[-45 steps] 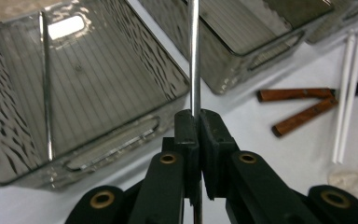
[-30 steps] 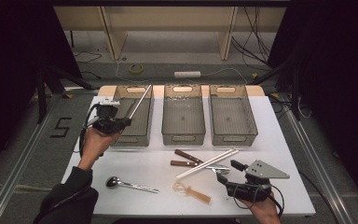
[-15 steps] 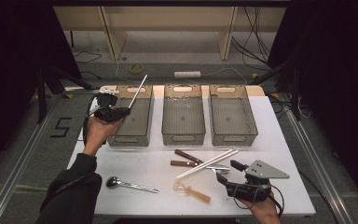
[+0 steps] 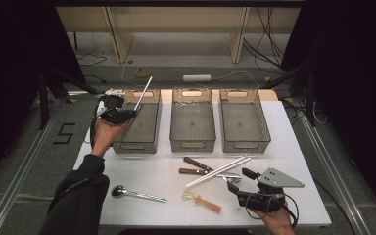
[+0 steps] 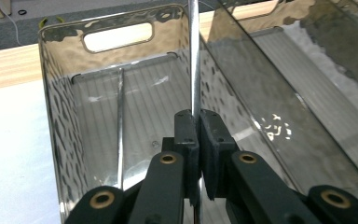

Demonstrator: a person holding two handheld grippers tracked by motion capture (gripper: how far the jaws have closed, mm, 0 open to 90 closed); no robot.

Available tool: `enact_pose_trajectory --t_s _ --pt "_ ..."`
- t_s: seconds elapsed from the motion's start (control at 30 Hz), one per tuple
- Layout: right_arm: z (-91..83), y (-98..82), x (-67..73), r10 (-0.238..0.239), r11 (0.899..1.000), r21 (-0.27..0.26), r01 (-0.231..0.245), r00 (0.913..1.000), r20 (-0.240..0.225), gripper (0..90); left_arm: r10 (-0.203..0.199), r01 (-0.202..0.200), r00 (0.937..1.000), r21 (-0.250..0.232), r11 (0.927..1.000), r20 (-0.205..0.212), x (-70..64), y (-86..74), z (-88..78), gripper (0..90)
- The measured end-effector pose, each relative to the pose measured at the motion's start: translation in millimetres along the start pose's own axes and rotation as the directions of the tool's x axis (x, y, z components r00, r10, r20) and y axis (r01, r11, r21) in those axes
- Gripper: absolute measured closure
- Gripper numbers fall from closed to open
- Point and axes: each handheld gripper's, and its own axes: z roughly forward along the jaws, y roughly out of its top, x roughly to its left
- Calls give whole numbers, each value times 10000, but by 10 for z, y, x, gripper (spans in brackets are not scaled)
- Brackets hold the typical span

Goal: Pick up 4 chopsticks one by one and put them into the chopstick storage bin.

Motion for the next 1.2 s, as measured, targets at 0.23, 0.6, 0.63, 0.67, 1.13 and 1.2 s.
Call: enact_pose_trajectory --t_s 0.23,0.6,0.63,0.67,1.13,1.2 --pt "4 -4 -4 19 10000 4 -19 10000 -29 307 -89 90 9999 92 9999 -95 55 -44 103 856" --pt "4 -4 -4 41 10000 23 -41 10000 -24 307 -28 34 9997 229 9997 -263 92 -119 195 855" --pt "4 -4 -4 34 10000 22 -34 10000 -20 307 -44 52 9996 277 9996 -272 98 -128 203 855" --pt "3 -4 -4 21 10000 17 -21 10000 -25 307 -71 79 9995 265 9996 -310 103 -135 210 855" --pt "4 -3 2 -2 10000 18 2 10000 -20 307 -334 362 9981 538 9979 -525 148 -209 293 851" --pt "3 -4 -1 30 10000 19 -30 10000 -27 307 -328 363 9980 634 9973 -549 156 -216 303 849"
